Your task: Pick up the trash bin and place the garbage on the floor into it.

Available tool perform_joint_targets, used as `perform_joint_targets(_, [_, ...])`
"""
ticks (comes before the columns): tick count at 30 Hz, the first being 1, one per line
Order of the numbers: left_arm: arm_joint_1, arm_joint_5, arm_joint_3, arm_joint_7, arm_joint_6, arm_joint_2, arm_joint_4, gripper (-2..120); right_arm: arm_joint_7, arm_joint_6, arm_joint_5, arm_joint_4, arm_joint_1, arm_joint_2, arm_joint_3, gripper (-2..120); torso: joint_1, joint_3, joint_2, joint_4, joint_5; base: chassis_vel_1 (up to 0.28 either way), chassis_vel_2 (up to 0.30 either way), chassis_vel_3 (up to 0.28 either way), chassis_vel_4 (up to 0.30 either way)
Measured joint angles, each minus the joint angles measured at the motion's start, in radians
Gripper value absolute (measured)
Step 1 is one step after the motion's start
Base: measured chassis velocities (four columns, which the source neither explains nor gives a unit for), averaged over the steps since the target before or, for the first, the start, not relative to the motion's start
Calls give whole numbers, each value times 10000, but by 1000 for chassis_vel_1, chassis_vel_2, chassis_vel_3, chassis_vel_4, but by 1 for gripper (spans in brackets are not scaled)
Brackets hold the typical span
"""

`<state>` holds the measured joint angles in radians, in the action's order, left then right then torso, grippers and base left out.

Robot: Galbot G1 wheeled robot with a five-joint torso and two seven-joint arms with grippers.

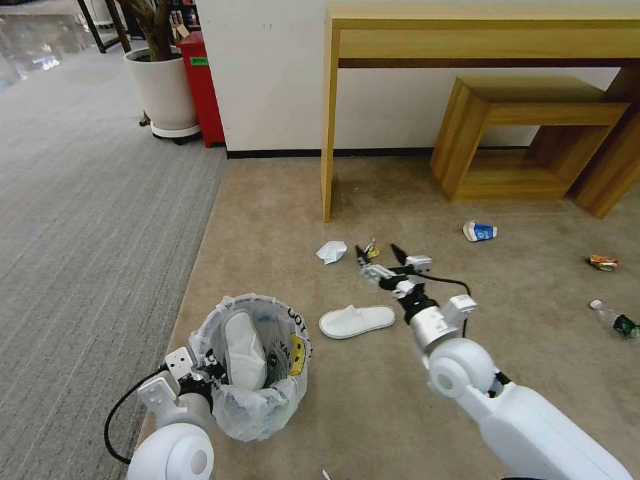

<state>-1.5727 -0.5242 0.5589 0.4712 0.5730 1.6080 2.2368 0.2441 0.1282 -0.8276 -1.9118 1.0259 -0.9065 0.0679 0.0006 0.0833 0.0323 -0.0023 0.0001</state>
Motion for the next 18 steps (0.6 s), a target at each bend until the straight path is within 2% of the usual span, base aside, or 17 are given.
perform_joint_targets(7, [30,-115,101,-3,28,0,48,1,270,-3,375,-17,809,19,1081,100,0,0,0,0,0,0,0,0,0])
perform_joint_targets(18, [-30,-96,87,-77,173,0,94,1,389,-29,1052,-11,1903,-244,2166,100,0,0,0,0,-1,0,0,0,0])
